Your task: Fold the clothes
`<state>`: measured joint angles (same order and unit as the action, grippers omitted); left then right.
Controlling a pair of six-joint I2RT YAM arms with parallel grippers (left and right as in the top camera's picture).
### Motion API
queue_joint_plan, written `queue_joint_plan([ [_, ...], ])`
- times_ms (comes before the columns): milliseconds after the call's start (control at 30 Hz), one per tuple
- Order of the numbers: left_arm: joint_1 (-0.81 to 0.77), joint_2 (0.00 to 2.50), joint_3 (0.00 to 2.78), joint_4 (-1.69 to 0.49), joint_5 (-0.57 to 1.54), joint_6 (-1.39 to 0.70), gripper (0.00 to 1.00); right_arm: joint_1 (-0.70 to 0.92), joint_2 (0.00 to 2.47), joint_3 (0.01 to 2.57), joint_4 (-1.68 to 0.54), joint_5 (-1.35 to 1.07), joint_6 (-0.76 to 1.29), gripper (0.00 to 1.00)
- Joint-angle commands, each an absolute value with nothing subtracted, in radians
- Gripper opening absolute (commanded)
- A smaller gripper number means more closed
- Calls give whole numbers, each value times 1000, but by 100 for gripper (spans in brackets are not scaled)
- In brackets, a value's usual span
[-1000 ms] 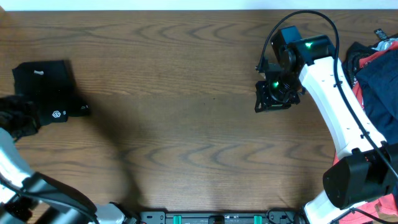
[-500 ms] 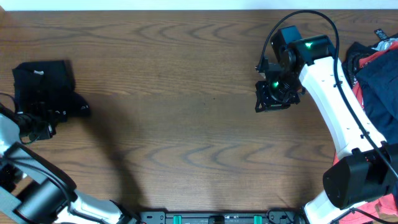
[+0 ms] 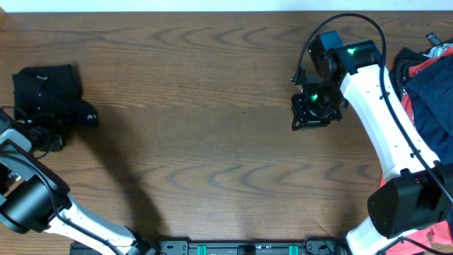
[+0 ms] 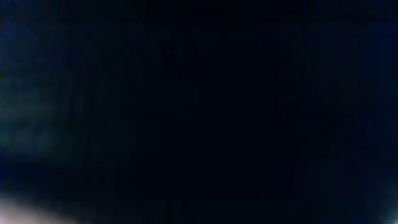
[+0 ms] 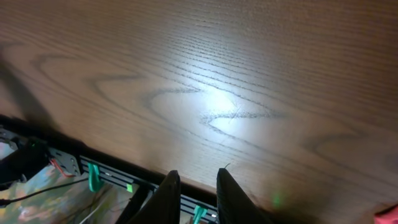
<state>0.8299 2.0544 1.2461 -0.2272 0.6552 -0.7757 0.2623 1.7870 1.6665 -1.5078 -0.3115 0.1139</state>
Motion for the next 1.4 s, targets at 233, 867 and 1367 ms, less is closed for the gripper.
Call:
queue_joint_plan([
  [233, 828, 2052, 1250, -110, 662, -763, 6, 285, 1786, 1666, -1511, -349, 150, 17],
  [867, 868, 2054, 1270, 51, 603, -619, 8, 285, 1786, 1666, -1590, -381, 152, 8],
  [1367, 867, 2053, 1270, 67, 698, -701, 6, 285, 1786, 1666, -1600, -408, 168, 8],
])
